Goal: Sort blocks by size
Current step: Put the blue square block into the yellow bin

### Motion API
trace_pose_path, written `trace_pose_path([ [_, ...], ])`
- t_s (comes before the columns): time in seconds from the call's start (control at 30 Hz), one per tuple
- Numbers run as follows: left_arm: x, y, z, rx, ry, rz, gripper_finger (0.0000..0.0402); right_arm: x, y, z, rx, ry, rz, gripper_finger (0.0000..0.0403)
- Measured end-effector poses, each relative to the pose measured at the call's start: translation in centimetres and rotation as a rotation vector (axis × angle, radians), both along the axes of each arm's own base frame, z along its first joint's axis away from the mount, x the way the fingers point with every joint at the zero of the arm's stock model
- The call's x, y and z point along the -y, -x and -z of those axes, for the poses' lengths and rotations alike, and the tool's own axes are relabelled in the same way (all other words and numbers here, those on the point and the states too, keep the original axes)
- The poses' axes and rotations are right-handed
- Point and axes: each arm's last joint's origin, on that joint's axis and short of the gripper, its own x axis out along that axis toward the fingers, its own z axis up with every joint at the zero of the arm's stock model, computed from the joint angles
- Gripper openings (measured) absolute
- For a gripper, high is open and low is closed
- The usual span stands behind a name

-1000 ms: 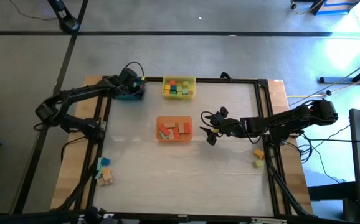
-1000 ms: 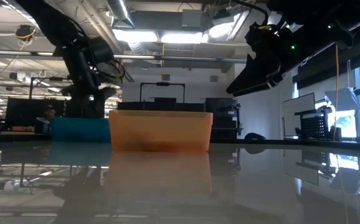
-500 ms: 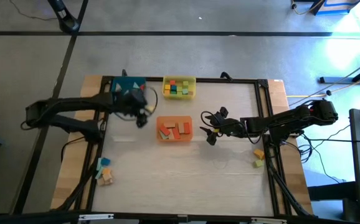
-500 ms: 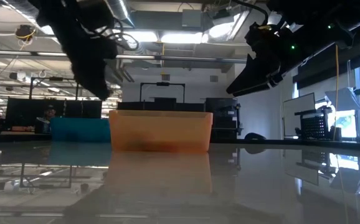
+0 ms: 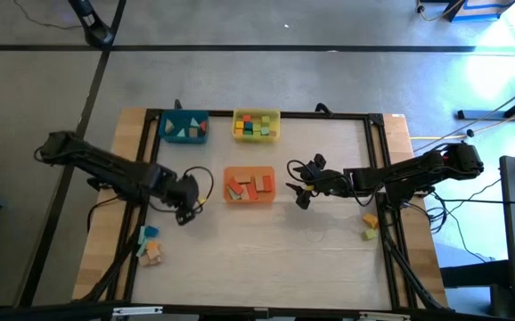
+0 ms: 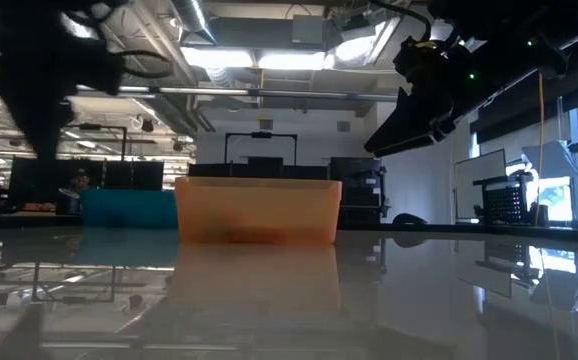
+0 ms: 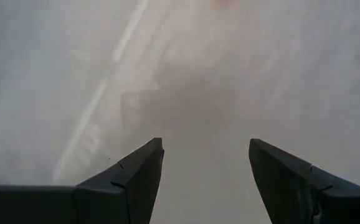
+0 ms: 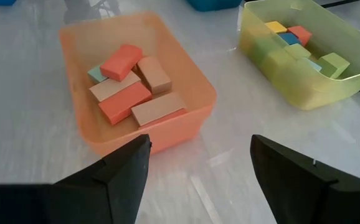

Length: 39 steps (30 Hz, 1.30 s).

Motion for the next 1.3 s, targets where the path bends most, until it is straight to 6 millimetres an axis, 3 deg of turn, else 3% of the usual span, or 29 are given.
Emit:
trace_pose_path([
  [0.3,3.2,2.4,0.7,-0.206,0.094,-0.211,0.0224,0.0,0.0,0.0,0.001,0.0,0.0,0.0276],
  [0.67,5.7,3.8,3.8,-0.573,0.185,-0.324,0.0224,0.0,0.0,0.0,0.002,0.0,0.0,0.0276],
  [0.97,5.6,4.3,5.9,-0.567,0.222,-0.296,0.0204,0.0,0.0,-0.1,0.009,-0.001,0.0,0.0276],
  [1.3,5.2,4.3,6.7,-0.506,0.168,-0.245,0.0186,0.0,-0.1,-0.1,0.01,-0.001,0.0,0.0276],
])
